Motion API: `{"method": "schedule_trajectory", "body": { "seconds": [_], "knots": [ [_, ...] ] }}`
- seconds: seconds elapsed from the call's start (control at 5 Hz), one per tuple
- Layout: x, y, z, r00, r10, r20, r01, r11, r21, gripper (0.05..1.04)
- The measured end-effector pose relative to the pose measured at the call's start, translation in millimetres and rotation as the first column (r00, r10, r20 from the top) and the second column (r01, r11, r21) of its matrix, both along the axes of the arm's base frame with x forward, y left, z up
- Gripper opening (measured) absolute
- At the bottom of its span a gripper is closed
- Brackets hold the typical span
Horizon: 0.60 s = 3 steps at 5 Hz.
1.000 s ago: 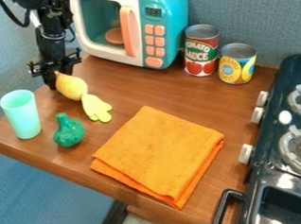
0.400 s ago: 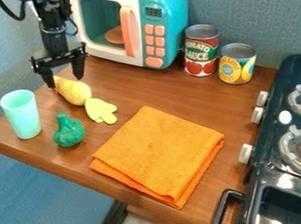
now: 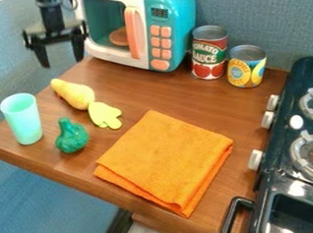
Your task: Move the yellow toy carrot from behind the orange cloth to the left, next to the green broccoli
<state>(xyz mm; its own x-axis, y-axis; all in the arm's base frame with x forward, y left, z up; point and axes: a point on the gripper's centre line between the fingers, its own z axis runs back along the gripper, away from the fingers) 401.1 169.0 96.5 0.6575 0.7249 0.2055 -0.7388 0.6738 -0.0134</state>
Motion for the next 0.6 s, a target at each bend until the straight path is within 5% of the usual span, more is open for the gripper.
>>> {"method": "schedule_trajectory", "body": {
  "seconds": [0.2, 0.4, 0.6],
  "knots": [
    [7.3, -36.5, 14.9, 0.971, -0.240, 0.008, 0.240, 0.971, -0.003, 1.001],
    [4.5, -94.1, 25.1, 0.870, -0.489, -0.065, 0.492, 0.870, 0.026, 1.001],
    [-21.1, -138.3, 47.0, 0.715, -0.696, -0.059, 0.699, 0.715, 0.031, 1.001]
  ]
}}
